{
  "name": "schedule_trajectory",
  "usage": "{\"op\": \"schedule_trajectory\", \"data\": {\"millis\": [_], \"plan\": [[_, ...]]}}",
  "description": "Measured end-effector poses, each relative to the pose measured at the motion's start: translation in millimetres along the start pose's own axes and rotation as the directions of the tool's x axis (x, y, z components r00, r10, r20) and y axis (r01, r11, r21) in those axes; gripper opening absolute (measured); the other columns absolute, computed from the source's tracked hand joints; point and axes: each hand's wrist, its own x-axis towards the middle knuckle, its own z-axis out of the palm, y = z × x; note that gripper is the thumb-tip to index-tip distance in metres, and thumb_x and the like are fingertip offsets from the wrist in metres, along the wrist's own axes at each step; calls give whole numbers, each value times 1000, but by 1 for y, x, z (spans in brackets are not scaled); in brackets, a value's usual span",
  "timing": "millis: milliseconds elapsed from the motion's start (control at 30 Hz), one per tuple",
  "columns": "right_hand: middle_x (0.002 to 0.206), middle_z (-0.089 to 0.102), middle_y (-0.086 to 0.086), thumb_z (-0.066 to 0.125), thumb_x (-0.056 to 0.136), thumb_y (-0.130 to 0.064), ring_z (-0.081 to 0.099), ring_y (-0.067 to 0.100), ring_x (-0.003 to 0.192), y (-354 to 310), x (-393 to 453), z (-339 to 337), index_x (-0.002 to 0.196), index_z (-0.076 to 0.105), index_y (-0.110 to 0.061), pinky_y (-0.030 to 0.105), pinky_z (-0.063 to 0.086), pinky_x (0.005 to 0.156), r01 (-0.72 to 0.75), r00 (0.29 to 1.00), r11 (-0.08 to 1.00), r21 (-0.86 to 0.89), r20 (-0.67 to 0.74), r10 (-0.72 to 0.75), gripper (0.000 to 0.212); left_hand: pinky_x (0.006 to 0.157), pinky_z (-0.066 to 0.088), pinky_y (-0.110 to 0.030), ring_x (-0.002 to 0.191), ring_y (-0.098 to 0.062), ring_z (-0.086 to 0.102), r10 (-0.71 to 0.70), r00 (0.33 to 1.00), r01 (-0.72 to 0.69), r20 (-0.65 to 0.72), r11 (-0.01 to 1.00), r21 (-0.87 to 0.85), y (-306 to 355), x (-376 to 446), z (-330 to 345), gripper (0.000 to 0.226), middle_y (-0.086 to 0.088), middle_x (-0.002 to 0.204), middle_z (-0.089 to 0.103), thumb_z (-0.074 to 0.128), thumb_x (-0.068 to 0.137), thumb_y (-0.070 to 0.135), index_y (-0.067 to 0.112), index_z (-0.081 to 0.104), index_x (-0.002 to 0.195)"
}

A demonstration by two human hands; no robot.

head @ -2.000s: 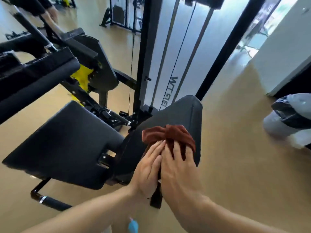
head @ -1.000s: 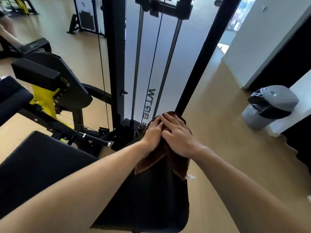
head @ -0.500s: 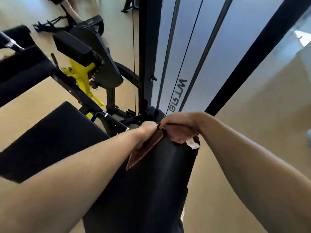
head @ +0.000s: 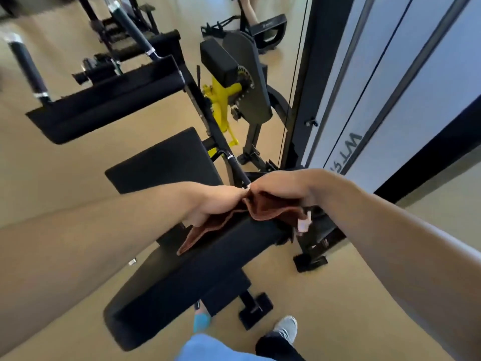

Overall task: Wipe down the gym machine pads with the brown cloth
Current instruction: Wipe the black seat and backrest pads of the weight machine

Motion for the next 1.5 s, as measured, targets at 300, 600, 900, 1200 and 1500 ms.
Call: {"op": "schedule_trajectory", "data": {"millis": [300, 600, 900, 1200, 1500], "plan": [[95, 69, 9, 46, 100, -45, 67, 28, 93, -14, -8, 18, 94, 65, -17, 46, 51, 95, -84, 993, 938, -335, -107, 51, 34, 102, 49, -46, 104, -34, 70, 104, 982, -100, -158, 994, 37, -25, 4, -3, 62, -15, 107, 75, 35, 95, 67, 18, 68, 114], [118, 68, 19, 59, 94, -31, 65, 29, 102, 14, 50, -14, 117, 65, -9, 43, 51, 98, -41, 999, 986, -160, -21, 39, 33, 100, 52, -47, 97, -33, 72, 21, 982, -21, -188, 1000, 3, -18, 59, -16, 56, -15, 103, 76, 39, 96, 58, 14, 70, 111], [154, 41, 14, 39, 104, -26, 41, 22, 139, 77, 206, -13, 147, 42, -3, 29, 29, 115, 109, 992, 992, 59, 62, -113, 49, 113, 29, -30, 138, -25, 43, -46, 939, 83, -340, 992, 96, -16, 189, -73, 53, -11, 152, 43, 28, 107, 40, 9, 44, 146], [166, 16, 4, 31, 109, -21, 7, 20, 153, 104, 351, -28, 157, 26, -9, 32, 4, 124, 78, 970, 994, -74, 236, -58, 50, 118, 11, -25, 150, -19, 20, -96, 949, 121, -300, 991, 65, -28, 297, -126, 48, -4, 162, 24, 17, 110, 26, 13, 26, 155], [158, 37, 6, 48, 99, -25, 28, 27, 148, 104, 416, -33, 149, 45, -16, 29, 20, 120, 40, 958, 966, -257, 283, 36, 51, 118, 21, -34, 143, -26, 35, -244, 919, 242, -311, 969, -45, -49, 343, -150, 53, -9, 157, 37, 18, 107, 37, 14, 37, 152]]}}
